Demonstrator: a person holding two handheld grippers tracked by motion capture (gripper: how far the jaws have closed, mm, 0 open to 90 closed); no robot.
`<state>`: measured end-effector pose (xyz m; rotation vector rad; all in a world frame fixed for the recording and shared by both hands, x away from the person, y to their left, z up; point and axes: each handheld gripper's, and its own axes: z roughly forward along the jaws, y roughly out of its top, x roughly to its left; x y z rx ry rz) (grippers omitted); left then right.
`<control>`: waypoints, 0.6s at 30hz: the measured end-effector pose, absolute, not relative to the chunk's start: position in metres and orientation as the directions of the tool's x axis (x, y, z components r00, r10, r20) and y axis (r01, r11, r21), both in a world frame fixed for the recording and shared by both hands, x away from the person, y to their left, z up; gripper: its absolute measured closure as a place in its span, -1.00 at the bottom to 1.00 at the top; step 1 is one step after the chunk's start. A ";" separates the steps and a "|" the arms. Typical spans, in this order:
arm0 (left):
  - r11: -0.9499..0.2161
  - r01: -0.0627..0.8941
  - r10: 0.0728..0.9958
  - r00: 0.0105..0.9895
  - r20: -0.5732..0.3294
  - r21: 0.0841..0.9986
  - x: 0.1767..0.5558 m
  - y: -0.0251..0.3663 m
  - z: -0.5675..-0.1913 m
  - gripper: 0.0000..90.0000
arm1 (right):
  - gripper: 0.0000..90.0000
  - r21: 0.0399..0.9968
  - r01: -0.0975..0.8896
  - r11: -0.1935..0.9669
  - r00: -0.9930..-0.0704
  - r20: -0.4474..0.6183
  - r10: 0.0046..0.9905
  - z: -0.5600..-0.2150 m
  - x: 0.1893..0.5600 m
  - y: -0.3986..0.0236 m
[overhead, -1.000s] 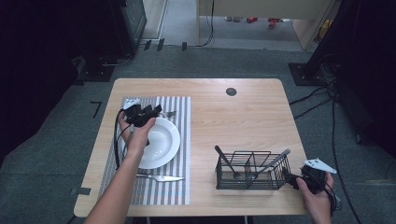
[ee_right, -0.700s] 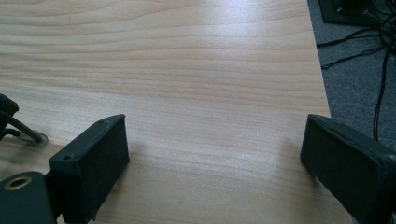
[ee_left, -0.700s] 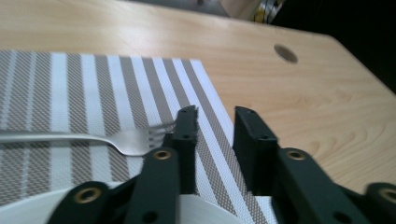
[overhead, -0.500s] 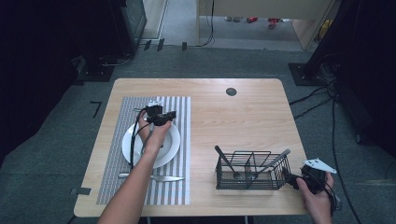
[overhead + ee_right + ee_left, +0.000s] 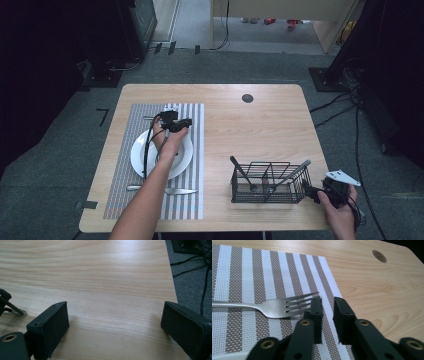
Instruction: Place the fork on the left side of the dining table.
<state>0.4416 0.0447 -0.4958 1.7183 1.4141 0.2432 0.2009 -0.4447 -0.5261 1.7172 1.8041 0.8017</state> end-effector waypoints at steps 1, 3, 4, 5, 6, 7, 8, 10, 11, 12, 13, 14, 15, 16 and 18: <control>0.042 0.686 0.860 0.345 -0.376 0.727 0.438 0.045 -0.493 0.65 | -0.83 0.723 0.691 0.021 -0.061 0.030 0.998 -0.526 0.201 -0.445; 0.060 0.666 0.854 0.351 -0.384 0.743 0.433 0.048 -0.488 0.54 | -0.83 0.723 0.691 0.021 -0.062 0.030 0.998 -0.526 0.201 -0.445; 0.064 0.656 0.858 0.349 -0.377 0.752 0.429 0.050 -0.484 0.47 | -0.83 0.723 0.691 0.021 -0.061 0.030 0.998 -0.526 0.201 -0.445; 0.067 0.636 0.858 0.356 -0.369 0.769 0.426 0.053 -0.481 0.44 | -0.83 0.722 0.691 0.021 -0.061 0.030 0.998 -0.526 0.201 -0.444; 0.065 0.625 0.854 0.368 -0.367 0.778 0.424 0.057 -0.477 0.44 | -0.83 0.722 0.691 0.021 -0.061 0.030 0.998 -0.526 0.201 -0.444; 0.080 0.633 0.844 0.368 -0.390 0.770 0.422 0.061 -0.474 0.34 | -0.83 0.723 0.691 0.022 -0.062 0.029 0.998 -0.526 0.201 -0.445; 0.100 0.638 0.826 0.374 -0.421 0.764 0.419 0.063 -0.471 0.24 | -0.83 0.723 0.691 0.022 -0.062 0.029 0.998 -0.526 0.201 -0.445; 0.091 0.635 0.817 0.393 -0.422 0.767 0.412 0.067 -0.464 0.06 | -0.83 0.723 0.691 0.022 -0.062 0.028 0.998 -0.526 0.201 -0.445; 0.082 0.624 0.823 0.398 -0.406 0.777 0.409 0.068 -0.461 -0.04 | -0.83 0.723 0.691 0.022 -0.062 0.029 0.998 -0.526 0.201 -0.445; 0.080 0.615 0.824 0.402 -0.399 0.784 0.405 0.071 -0.458 -0.08 | -0.83 0.723 0.691 0.022 -0.061 0.029 0.998 -0.526 0.201 -0.445; 0.091 0.607 0.828 0.395 -0.399 0.789 0.401 0.073 -0.455 -0.15 | -0.83 0.723 0.691 0.021 -0.061 0.029 0.998 -0.526 0.201 -0.444; 0.086 0.596 0.836 0.393 -0.383 0.798 0.397 0.075 -0.452 -0.20 | -0.83 0.723 0.691 0.021 -0.060 0.028 0.998 -0.526 0.201 -0.444; 0.072 0.586 0.846 0.393 -0.360 0.807 0.393 0.077 -0.449 -0.20 | -0.83 0.723 0.691 0.020 -0.059 0.029 0.998 -0.526 0.201 -0.444; 0.061 0.585 0.851 0.393 -0.348 0.809 0.391 0.079 -0.447 -0.23 | -0.83 0.723 0.691 0.020 -0.059 0.028 0.998 -0.526 0.201 -0.444; 0.052 0.587 0.857 0.390 -0.338 0.808 0.385 0.083 -0.444 -0.30 | -0.83 0.723 0.691 0.019 -0.058 0.029 0.998 -0.526 0.201 -0.444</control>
